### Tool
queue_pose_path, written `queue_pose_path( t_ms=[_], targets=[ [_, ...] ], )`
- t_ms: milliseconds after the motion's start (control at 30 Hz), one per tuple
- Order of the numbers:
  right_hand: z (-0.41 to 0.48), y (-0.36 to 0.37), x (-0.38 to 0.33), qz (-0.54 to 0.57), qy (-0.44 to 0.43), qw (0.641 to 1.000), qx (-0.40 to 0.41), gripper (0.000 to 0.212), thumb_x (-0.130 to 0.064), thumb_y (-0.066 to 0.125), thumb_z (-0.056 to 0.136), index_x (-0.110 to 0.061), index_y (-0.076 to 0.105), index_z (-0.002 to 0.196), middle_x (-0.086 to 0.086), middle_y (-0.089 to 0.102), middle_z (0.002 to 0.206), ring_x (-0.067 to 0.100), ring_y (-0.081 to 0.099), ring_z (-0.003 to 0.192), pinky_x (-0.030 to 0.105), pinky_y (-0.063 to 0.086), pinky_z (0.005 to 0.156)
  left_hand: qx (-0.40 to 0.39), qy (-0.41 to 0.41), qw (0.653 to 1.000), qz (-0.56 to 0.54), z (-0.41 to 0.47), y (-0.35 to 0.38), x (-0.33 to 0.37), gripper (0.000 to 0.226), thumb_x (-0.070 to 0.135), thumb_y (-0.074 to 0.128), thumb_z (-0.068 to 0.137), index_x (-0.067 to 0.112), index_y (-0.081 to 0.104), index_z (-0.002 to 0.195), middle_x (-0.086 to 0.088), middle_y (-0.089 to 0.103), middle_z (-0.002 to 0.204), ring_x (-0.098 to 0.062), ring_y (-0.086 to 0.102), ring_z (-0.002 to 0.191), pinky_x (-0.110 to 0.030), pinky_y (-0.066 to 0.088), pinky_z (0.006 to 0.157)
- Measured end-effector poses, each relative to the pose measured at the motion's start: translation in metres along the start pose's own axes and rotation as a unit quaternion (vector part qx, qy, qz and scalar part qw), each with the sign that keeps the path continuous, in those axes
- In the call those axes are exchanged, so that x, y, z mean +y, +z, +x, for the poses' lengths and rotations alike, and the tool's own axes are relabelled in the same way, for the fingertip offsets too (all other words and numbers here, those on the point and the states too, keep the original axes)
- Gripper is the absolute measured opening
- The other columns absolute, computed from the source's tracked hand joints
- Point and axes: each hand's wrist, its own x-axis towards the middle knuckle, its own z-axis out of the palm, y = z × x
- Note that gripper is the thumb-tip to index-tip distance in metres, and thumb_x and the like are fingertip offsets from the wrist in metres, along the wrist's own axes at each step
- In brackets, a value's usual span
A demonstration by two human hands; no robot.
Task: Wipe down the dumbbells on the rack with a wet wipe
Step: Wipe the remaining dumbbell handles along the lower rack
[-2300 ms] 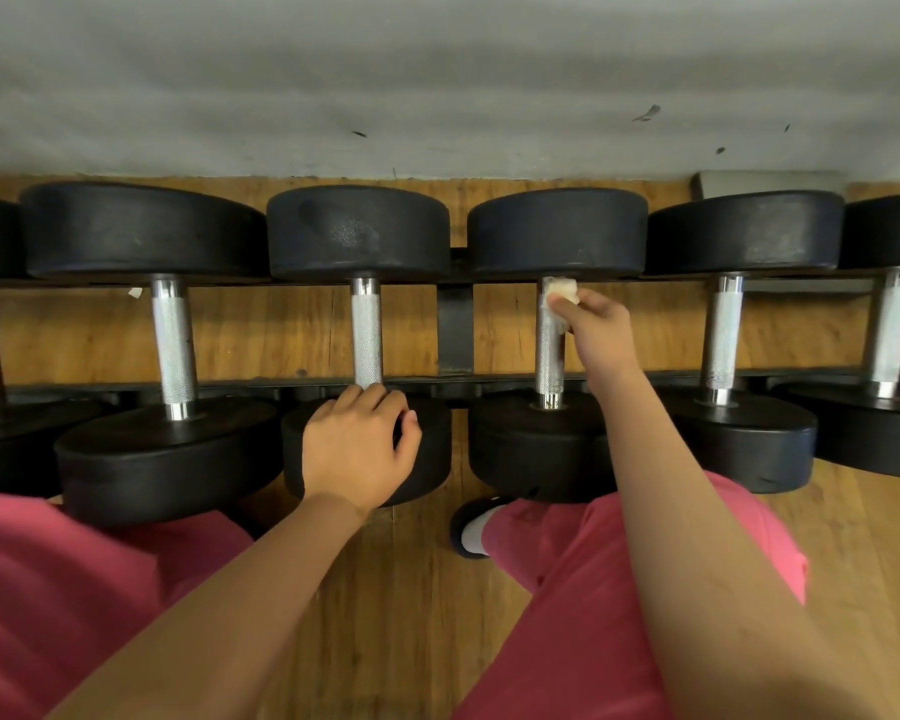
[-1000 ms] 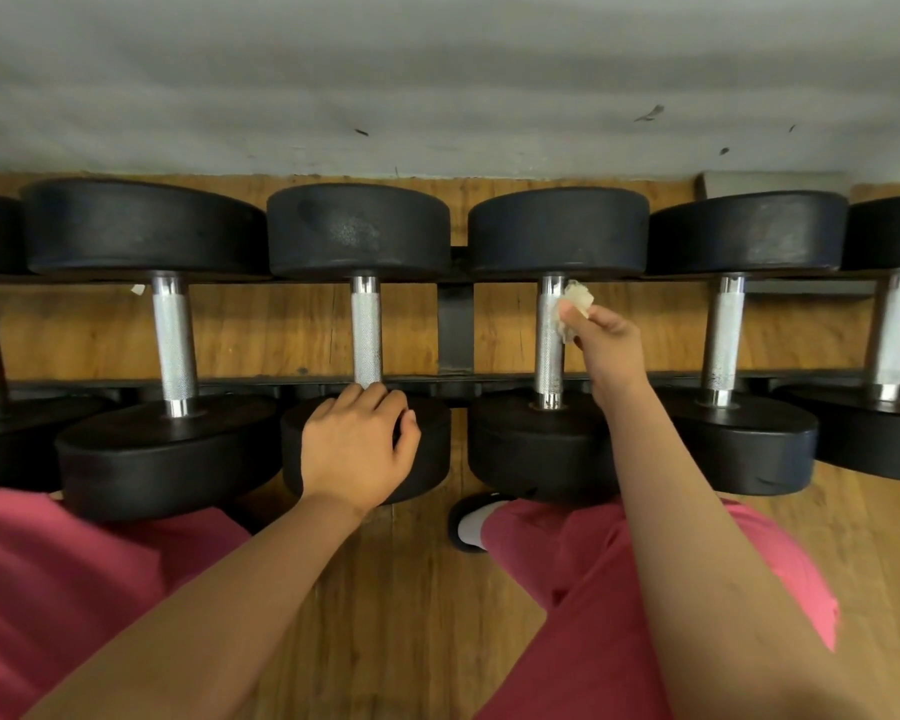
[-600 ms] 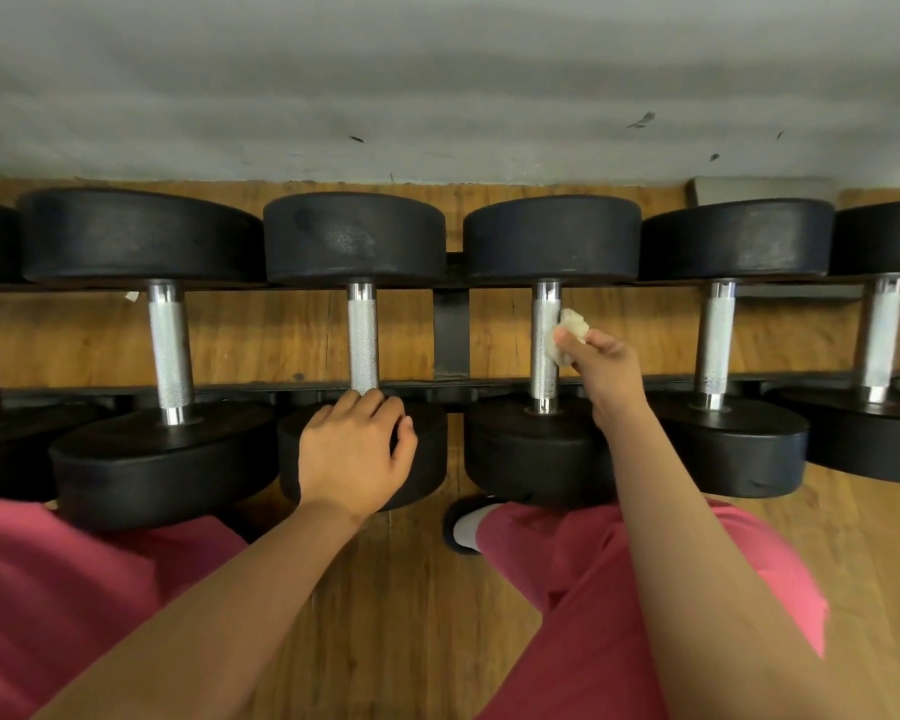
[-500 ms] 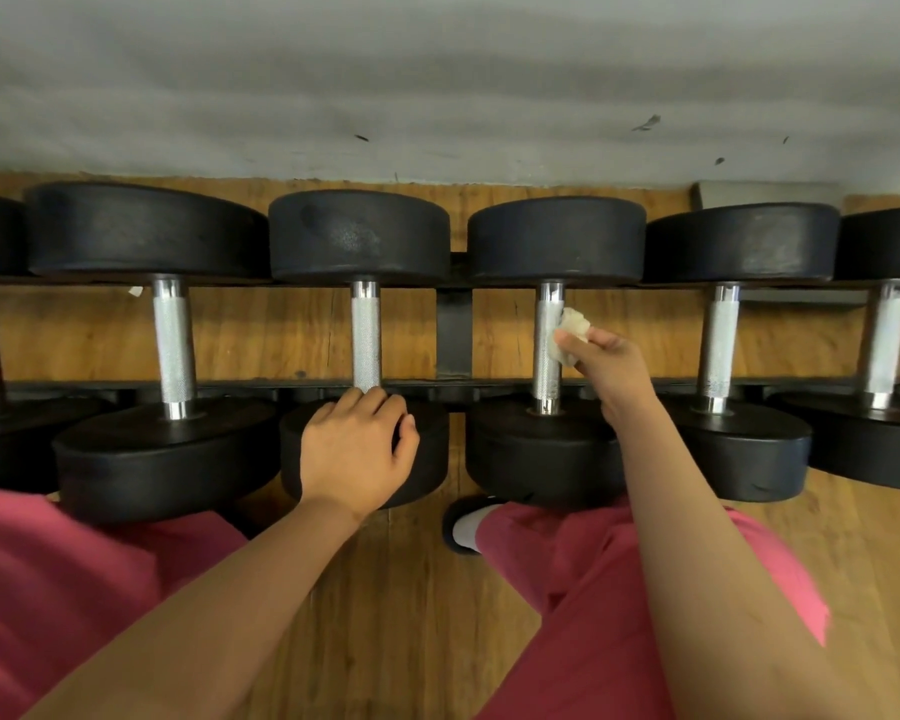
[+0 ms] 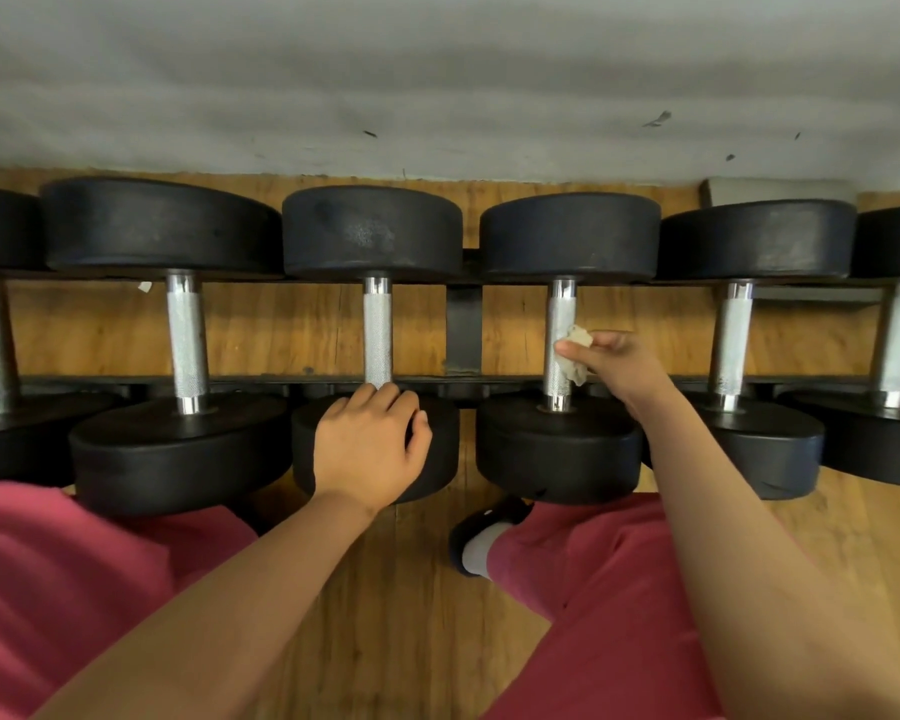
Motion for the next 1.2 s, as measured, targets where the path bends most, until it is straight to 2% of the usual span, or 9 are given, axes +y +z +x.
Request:
queue_pose_path(
  t_ms=[133,267,433,600,667,800,967,1100,1200],
  targets=[
    [-0.009,-0.008,0.010,-0.031,0.005,0.999,-0.013,0.015,-0.032,0.072,0.085,-0.018,0.071,0.089,-0.004,0.073,0.090,0.011,0.066,0.089,0.032,0.049,0.090,-0.004,0.001,1.000,0.004,-0.001,-0.001,0.000,0.035,0.030,0.038,0.092,0.016,0.069,0.082,-0.001,0.064,0.077,-0.020,0.060,0.070,-0.027,0.039,0.057],
    [-0.005,-0.010,0.005,-0.067,0.003,0.997,-0.032,0.029,-0.033,0.074,0.082,-0.009,0.071,0.099,-0.002,0.072,0.092,0.012,0.065,0.090,0.026,0.047,0.080,-0.005,0.001,1.000,0.000,-0.001,-0.001,0.000,0.036,0.030,0.038,0.091,0.016,0.069,0.081,-0.002,0.064,0.076,-0.021,0.059,0.069,-0.028,0.041,0.056],
    [-0.008,-0.010,0.011,-0.092,0.007,0.995,-0.040,0.025,-0.030,0.074,0.083,-0.011,0.070,0.099,-0.006,0.068,0.089,0.004,0.059,0.084,0.026,0.042,0.081,-0.002,0.002,1.000,0.005,-0.001,0.000,0.000,0.037,0.030,0.037,0.092,0.015,0.069,0.081,-0.002,0.065,0.077,-0.022,0.060,0.069,-0.028,0.040,0.056],
    [-0.008,-0.009,0.014,-0.092,0.009,0.994,-0.049,0.022,-0.029,0.074,0.083,-0.013,0.070,0.098,-0.009,0.065,0.084,0.003,0.057,0.082,0.019,0.038,0.068,0.001,-0.001,1.000,0.001,-0.001,0.000,0.000,0.037,0.030,0.036,0.091,0.015,0.070,0.081,-0.001,0.065,0.077,-0.021,0.060,0.069,-0.027,0.041,0.056],
    [-0.008,-0.008,0.014,-0.079,0.014,0.996,-0.043,0.022,-0.028,0.074,0.083,-0.013,0.070,0.098,-0.007,0.065,0.086,0.000,0.055,0.079,0.021,0.039,0.071,0.005,-0.003,1.000,0.000,-0.001,0.001,0.000,0.036,0.030,0.037,0.091,0.016,0.069,0.080,0.000,0.064,0.075,-0.021,0.059,0.069,-0.028,0.041,0.055],
    [-0.008,-0.013,0.021,-0.151,0.039,0.985,-0.067,0.025,-0.020,0.081,0.077,-0.010,0.074,0.099,0.007,0.073,0.096,0.019,0.066,0.094,0.033,0.051,0.091,0.010,-0.001,1.000,0.001,-0.002,0.002,0.000,0.035,0.030,0.038,0.090,0.016,0.067,0.078,0.000,0.063,0.074,-0.021,0.059,0.068,-0.028,0.040,0.054],
    [-0.005,-0.006,0.018,-0.149,0.021,0.986,-0.067,0.027,-0.024,0.080,0.078,-0.014,0.072,0.102,-0.004,0.068,0.093,0.004,0.059,0.083,0.017,0.042,0.069,0.010,-0.005,1.000,-0.003,-0.001,0.002,0.000,0.035,0.030,0.037,0.090,0.016,0.067,0.077,0.000,0.062,0.074,-0.021,0.058,0.068,-0.028,0.040,0.054],
    [-0.005,-0.010,0.017,-0.230,0.046,0.970,-0.069,0.033,-0.029,0.083,0.075,-0.015,0.071,0.102,-0.002,0.066,0.091,0.016,0.061,0.093,0.030,0.047,0.086,0.010,-0.001,1.000,-0.003,-0.001,0.003,-0.001,0.035,0.030,0.037,0.091,0.016,0.067,0.078,0.000,0.063,0.075,-0.021,0.058,0.068,-0.028,0.039,0.054],
    [-0.007,-0.010,0.016,-0.220,0.010,0.974,-0.056,0.027,-0.026,0.083,0.075,-0.018,0.070,0.098,-0.004,0.065,0.091,0.010,0.058,0.087,0.026,0.046,0.079,0.012,0.000,1.000,-0.006,-0.002,0.004,-0.001,0.036,0.029,0.037,0.091,0.016,0.067,0.078,0.000,0.063,0.075,-0.021,0.058,0.068,-0.028,0.039,0.055]
  ],
)
